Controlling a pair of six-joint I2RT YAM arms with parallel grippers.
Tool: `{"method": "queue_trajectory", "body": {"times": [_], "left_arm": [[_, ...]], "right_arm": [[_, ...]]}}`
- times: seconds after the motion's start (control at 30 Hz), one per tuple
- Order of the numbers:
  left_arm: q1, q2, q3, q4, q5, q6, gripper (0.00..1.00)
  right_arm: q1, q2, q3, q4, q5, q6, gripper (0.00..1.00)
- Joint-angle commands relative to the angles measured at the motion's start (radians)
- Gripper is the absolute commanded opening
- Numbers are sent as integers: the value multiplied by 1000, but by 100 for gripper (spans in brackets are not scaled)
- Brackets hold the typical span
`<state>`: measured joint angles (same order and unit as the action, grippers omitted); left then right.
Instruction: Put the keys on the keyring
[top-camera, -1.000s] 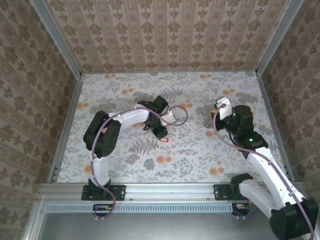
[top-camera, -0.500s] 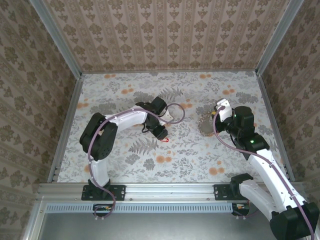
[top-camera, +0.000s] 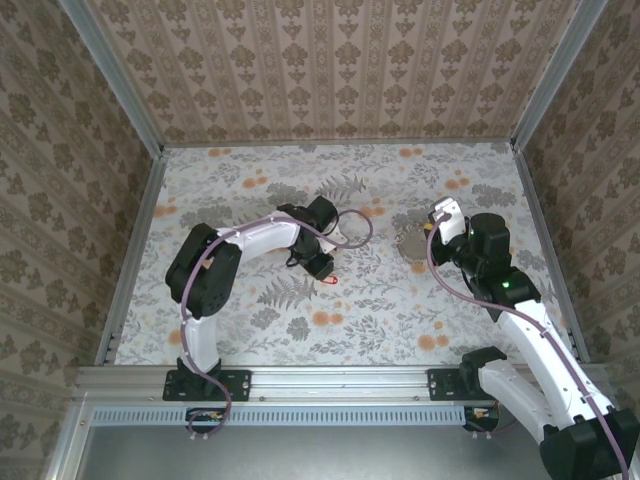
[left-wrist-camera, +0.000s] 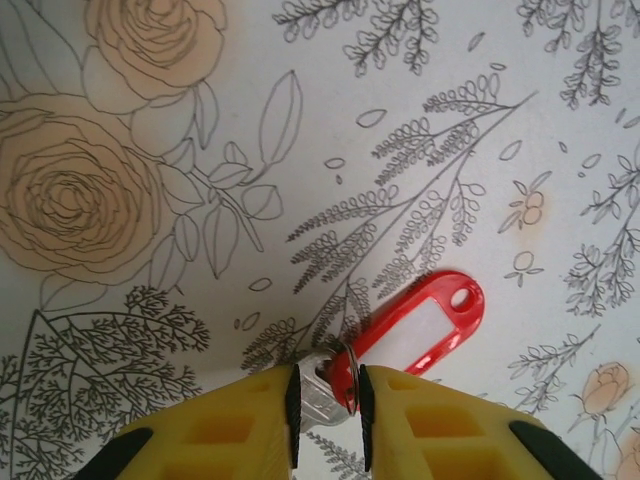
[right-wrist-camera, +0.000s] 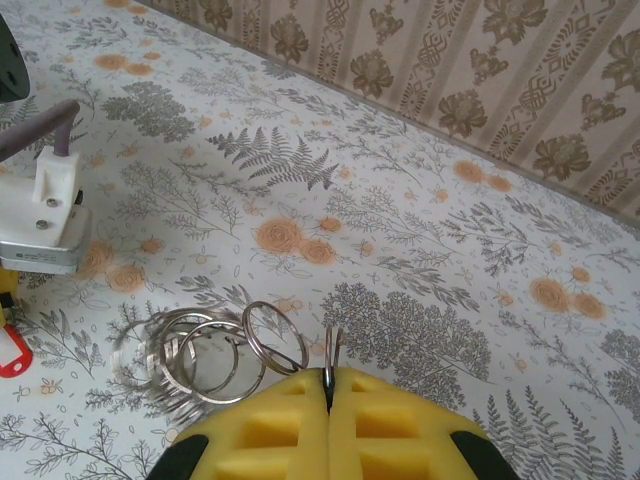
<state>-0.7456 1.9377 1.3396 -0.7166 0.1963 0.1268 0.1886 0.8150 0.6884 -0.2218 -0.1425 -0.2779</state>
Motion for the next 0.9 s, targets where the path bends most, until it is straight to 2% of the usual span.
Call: {"method": "queue_trajectory", "body": {"times": [0.0,0.4,0.63,0.87], "left_arm": [[-4,22,36,-54,-2,14,26],[-5,51,50,-90,-2,27,26],[-11,49,53,-98,9,43,21],[-18,37,46,-78,8,64,3]], "right_arm": [[3,-20,40,6,11,-8,0],[2,-37,33,6,32,-10,0],[2,-43,30,10,42,-9,0],[3,-58,19,8,40,-15,0]]}}
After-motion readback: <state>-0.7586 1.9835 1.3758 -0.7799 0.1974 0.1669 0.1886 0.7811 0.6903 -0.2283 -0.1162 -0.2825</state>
